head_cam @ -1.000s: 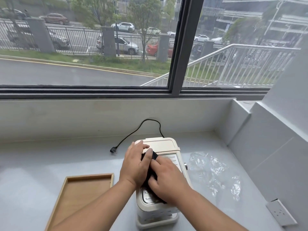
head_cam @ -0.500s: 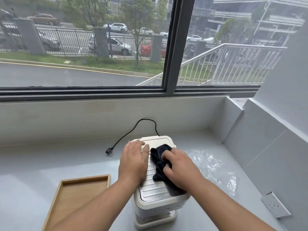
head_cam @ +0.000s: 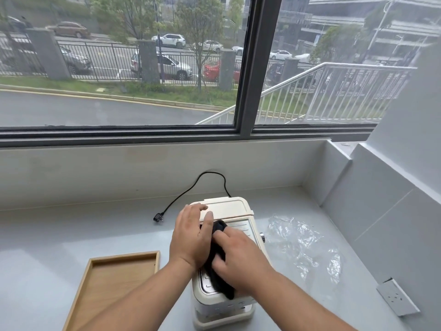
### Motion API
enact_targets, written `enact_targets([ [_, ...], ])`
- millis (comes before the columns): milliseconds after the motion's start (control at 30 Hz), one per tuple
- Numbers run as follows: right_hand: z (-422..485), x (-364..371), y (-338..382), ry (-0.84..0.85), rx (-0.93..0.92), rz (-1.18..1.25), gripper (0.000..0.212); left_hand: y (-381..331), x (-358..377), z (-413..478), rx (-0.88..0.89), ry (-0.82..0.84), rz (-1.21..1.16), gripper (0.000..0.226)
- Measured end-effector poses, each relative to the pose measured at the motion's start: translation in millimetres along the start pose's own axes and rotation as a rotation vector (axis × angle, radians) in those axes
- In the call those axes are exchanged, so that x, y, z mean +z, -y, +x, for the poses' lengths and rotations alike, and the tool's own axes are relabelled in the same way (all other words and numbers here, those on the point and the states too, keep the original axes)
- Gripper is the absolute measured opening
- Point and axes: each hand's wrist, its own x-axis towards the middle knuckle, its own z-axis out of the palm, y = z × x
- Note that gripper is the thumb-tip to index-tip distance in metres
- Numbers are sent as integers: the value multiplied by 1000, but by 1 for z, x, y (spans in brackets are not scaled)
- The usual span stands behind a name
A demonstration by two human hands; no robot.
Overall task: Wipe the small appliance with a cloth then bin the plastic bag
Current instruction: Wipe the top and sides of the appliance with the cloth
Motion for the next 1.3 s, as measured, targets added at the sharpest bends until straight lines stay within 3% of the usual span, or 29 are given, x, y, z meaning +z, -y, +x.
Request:
enact_targets([
  [67,-25,-2,-4,47,-32,-21,19,-1,1,2,-15,-5,-1,56],
  [200,-39,-14,-24,104,1,-51,21,-1,3,3,-16,10,69,40],
  [400,27,-28,-42,-46,218,-76,21,2,5,4,4,66,221,32],
  [567,79,-20,-30,-138,387,49,26,-5,2,2,65,69,262,48],
  [700,100,-25,-24,-34,370,233,27,-13,-1,-2,155,89,232,64],
  [800,98,-28,-13,105,252,492,17,-13,-3,-1,56,-23,172,64],
  [900,81,-19,-11,18,122,508,24,-9,-3,-2,-47,-150,88,48],
  [1033,46,4,-24,-153,-75,149,45,6,-6,-2,-185,-274,-82,23],
  [1167,43,10,-27,-204,-50,-92,53,23,-18,4,-479,-233,-331,6],
  [1233,45,11,-24,-199,-34,-146,51,38,-18,5,-612,-180,-447,18],
  [1300,46,11,-24,-205,-37,-171,46,60,-11,1,-684,-73,-396,23],
])
